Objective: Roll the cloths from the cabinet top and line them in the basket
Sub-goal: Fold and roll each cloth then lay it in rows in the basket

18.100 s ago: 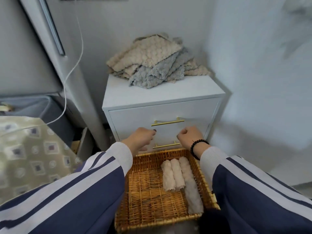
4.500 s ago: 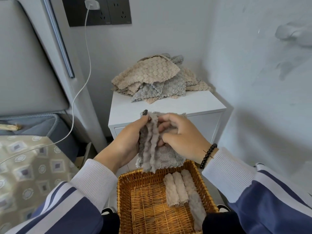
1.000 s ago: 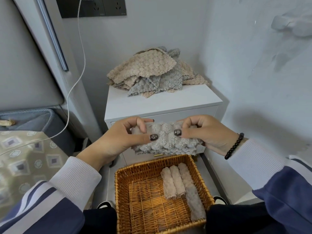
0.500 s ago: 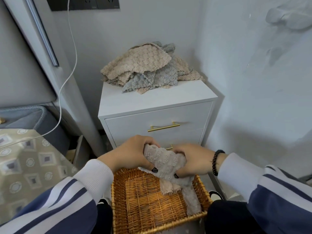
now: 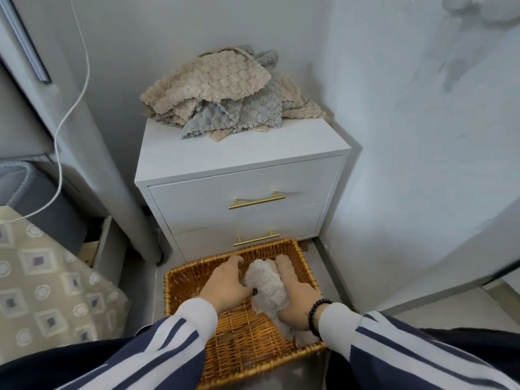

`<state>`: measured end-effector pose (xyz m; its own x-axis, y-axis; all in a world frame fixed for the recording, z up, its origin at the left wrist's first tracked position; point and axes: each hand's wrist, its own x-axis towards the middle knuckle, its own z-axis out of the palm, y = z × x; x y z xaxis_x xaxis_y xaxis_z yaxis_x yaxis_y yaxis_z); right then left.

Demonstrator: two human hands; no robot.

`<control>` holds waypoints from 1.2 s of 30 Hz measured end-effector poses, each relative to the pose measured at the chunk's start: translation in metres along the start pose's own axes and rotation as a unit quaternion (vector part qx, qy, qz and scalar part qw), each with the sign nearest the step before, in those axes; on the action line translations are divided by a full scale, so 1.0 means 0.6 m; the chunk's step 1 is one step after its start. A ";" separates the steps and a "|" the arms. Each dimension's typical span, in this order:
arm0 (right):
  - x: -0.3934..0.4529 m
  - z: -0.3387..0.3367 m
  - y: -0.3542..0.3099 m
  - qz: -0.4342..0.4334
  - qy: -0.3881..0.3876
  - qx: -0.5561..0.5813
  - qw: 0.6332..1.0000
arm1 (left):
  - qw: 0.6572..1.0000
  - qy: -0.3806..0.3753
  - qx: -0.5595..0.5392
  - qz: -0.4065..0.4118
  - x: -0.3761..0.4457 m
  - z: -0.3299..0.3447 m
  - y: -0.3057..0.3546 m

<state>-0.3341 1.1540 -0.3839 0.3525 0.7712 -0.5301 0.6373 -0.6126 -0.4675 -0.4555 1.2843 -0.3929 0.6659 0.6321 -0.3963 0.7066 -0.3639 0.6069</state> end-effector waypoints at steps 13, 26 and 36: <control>0.075 0.136 0.052 0.183 0.027 0.067 0.981 | 0.954 -0.118 -0.247 -0.123 0.052 0.124 -0.040; 0.132 0.203 0.096 0.215 -0.044 0.084 0.972 | 0.915 -0.164 -0.304 -0.206 0.096 0.194 -0.057; 0.165 0.213 0.118 0.248 -0.115 0.097 0.957 | 0.904 -0.201 -0.296 -0.235 0.119 0.230 -0.067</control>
<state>-0.3417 1.1648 -0.5599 0.4042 0.3317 -0.8524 0.2834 -0.9315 -0.2281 -0.4033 1.2497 -0.5410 0.4424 0.2792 -0.8523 0.7610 0.3859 0.5214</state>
